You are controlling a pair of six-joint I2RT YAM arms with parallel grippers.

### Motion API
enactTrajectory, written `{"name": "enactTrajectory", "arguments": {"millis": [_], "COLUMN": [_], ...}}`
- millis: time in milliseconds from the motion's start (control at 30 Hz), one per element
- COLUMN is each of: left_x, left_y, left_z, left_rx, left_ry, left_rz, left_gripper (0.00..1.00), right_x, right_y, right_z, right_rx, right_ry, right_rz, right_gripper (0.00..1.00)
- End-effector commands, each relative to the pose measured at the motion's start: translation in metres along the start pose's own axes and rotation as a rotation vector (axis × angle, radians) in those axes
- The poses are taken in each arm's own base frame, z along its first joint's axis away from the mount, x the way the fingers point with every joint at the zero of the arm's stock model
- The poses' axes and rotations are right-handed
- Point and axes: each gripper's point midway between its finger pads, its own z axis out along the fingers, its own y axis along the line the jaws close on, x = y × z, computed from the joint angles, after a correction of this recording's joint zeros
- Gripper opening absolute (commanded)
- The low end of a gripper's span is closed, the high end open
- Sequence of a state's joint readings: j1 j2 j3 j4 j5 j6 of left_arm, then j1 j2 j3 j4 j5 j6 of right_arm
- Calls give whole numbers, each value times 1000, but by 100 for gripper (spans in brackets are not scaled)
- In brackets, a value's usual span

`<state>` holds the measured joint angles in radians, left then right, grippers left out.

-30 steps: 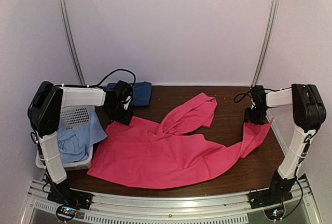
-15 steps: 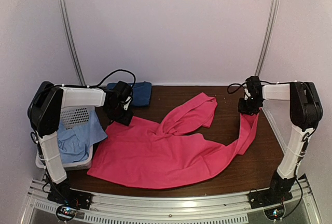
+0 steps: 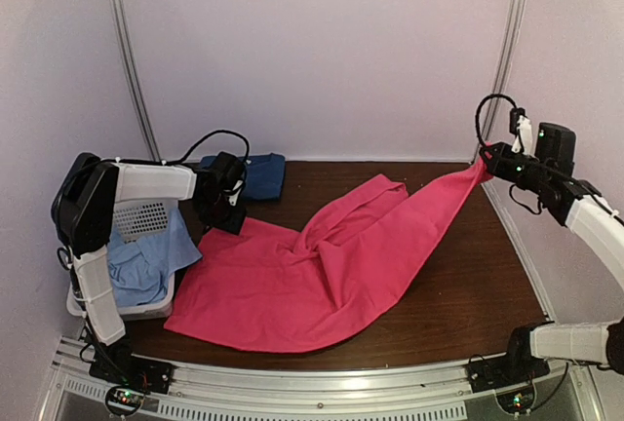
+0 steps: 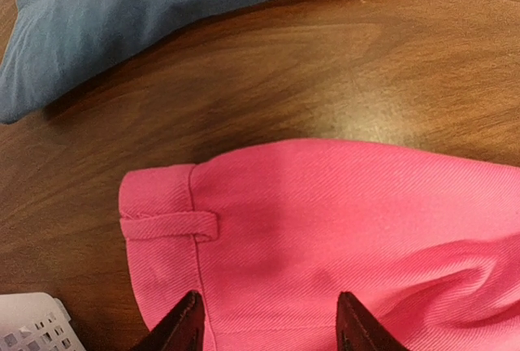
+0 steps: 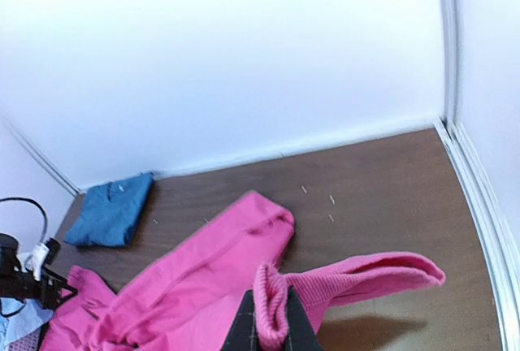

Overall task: Fold and stack the mixed laundry pile
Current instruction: Flatten out the crumpled trousers at the center of the board.

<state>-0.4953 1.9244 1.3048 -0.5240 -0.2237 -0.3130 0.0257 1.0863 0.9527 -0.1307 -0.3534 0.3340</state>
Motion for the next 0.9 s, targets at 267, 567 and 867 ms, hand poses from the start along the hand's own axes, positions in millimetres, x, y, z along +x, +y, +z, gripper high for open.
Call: {"name": "enactTrajectory", "arguments": {"millis": [267,567,867], "left_x": [-2,-9,-45], "left_y": [6,17,-161], "left_z": [2,-6,-156], "left_rx": [-11,-8,425], "left_ry": [-17,-53,-581], "left_rz": [-22,-38,505], "left_gripper": [56,56,55], "right_x": [146,132,114], "right_y": [-138,-185,-158], "right_z": [-65,-101,-61], "right_rx": [549,703,444], "right_ry": [250,113,160], "right_rz": [229,416,378], "right_gripper": [0,3,0]}}
